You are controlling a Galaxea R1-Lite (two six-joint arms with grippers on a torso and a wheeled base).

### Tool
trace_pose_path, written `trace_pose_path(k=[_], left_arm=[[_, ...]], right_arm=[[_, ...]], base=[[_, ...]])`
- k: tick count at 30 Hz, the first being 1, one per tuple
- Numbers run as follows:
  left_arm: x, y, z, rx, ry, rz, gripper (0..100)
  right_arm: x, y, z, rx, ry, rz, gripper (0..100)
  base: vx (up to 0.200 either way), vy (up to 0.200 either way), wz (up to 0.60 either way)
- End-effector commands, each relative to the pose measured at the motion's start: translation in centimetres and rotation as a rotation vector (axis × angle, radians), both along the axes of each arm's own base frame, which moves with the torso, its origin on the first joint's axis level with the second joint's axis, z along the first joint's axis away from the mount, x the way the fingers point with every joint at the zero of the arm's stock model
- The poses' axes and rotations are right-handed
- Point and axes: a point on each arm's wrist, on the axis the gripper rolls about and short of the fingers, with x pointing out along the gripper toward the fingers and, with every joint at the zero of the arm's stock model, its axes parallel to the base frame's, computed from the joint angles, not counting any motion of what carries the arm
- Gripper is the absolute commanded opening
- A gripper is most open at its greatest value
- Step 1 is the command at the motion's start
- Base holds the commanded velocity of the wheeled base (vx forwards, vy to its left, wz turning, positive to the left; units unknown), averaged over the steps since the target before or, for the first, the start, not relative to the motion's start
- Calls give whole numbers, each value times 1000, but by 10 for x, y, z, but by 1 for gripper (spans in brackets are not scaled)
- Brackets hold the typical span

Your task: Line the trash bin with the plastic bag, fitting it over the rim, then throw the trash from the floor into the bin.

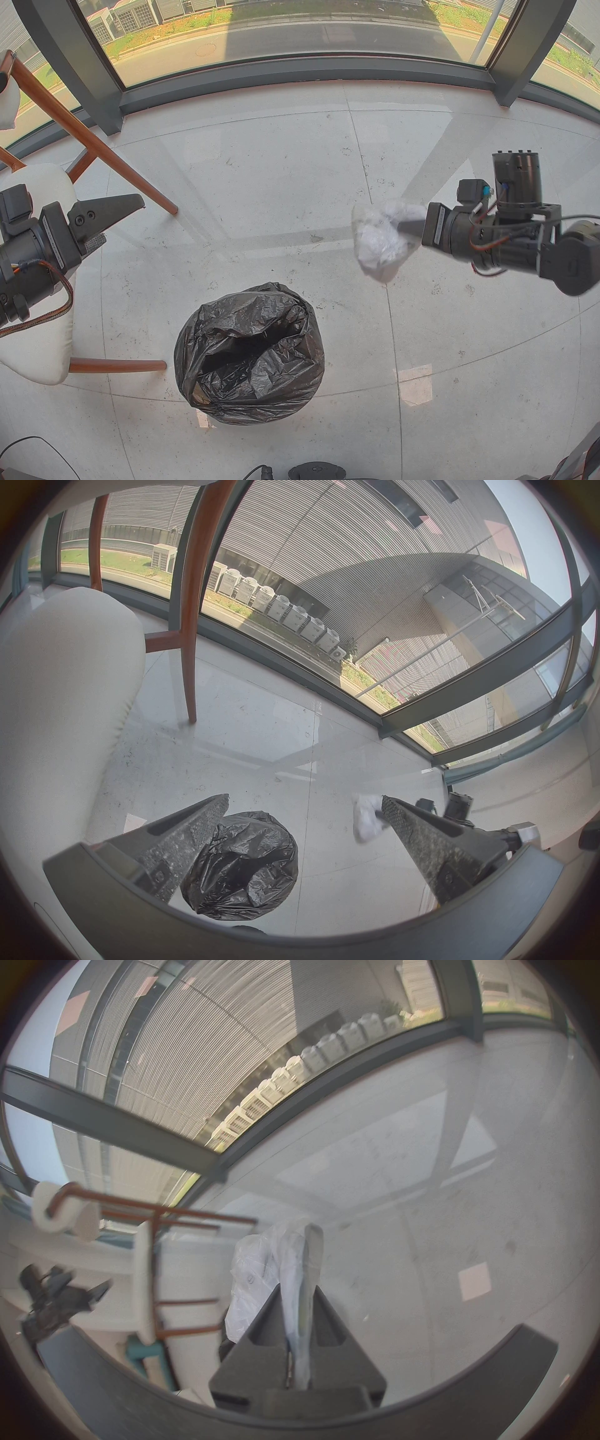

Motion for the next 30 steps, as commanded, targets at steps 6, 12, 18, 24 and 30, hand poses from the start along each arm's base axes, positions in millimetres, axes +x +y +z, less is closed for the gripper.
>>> trace_pose_path(k=[6, 12, 18, 24, 30], left_arm=[[-6, -12, -7, 33, 5, -84, 100], [-20, -19, -18, 29, 25, -215, 100], [-24, -24, -29, 18, 13, -290, 100], [-24, -24, -28, 12, -9, -290, 100], [-24, -24, -28, 12, -10, -287, 100]], right_arm=[[-125, 33, 11, 36, 116, 318, 0], [-133, 45, -14, -59, 158, 382, 0], [-128, 54, -29, -122, 173, 405, 0], [-128, 54, -32, -154, 157, 425, 0], [-131, 47, -38, -171, 171, 422, 0]], base=[[0, 200, 0], [0, 200, 0], [0, 67, 0], [0, 0, 0], [0, 0, 0]])
